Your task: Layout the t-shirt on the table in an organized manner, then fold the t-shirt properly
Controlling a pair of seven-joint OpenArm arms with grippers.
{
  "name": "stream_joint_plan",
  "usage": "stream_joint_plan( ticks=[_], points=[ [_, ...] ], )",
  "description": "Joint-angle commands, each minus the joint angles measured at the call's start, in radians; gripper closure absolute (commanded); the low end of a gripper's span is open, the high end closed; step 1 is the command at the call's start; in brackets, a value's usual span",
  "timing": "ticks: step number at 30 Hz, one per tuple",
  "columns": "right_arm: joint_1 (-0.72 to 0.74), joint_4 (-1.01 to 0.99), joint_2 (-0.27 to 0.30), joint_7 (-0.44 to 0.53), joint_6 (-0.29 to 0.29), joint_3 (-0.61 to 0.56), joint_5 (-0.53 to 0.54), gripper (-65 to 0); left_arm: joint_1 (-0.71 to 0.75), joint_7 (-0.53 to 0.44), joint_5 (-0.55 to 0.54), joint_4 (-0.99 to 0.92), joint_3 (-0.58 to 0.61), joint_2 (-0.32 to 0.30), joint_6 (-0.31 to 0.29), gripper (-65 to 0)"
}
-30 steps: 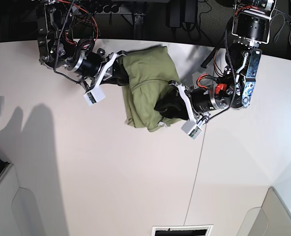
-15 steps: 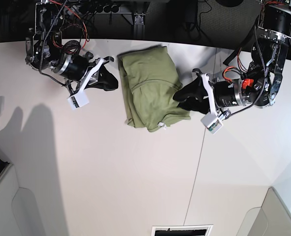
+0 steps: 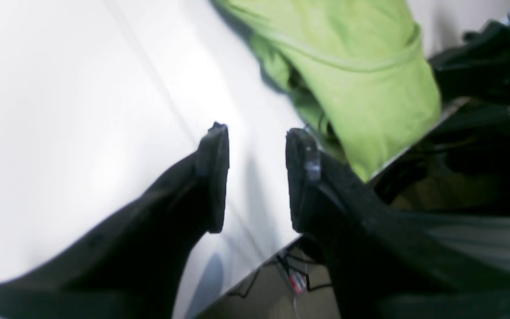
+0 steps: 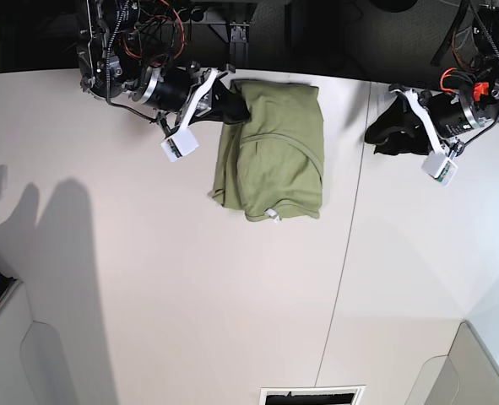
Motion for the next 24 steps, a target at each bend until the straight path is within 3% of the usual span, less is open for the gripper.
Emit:
stream_joint_plan(
  ticks=[1,5,10,21,24],
  points=[
    [0.007,0.018,-0.002,0.019,0.011,-0.004,0.015,0.0,0.01,-0.015,-0.024,0.016,-0.025,-0.014,-0.009,-21.9],
    [0.007,0.021,0.0,0.003,0.011,0.009,0.012,0.0,0.064,0.013,-0.064,0.016,-0.108,-0.014,-0.009,-21.9],
    [-0.027,0.044,0.014,-0.029,0.011,0.069,0.018,0.0,0.165,0.101,-0.195,0.027,-0.201,-0.014,-0.009,-21.9],
    [-0.214,0.205,0.145,-0.034,0.011,0.109,0.047,0.0,0.415,0.101,-0.154,0.108,-0.219,-0.013,-0.009,-21.9],
    [-0.285,0.22,0.185,-0.037,0.011,0.109,0.047,0.0,0.467,0.1,-0.094,0.107,-0.219,-0.005,-0.009,-21.9]
  ],
)
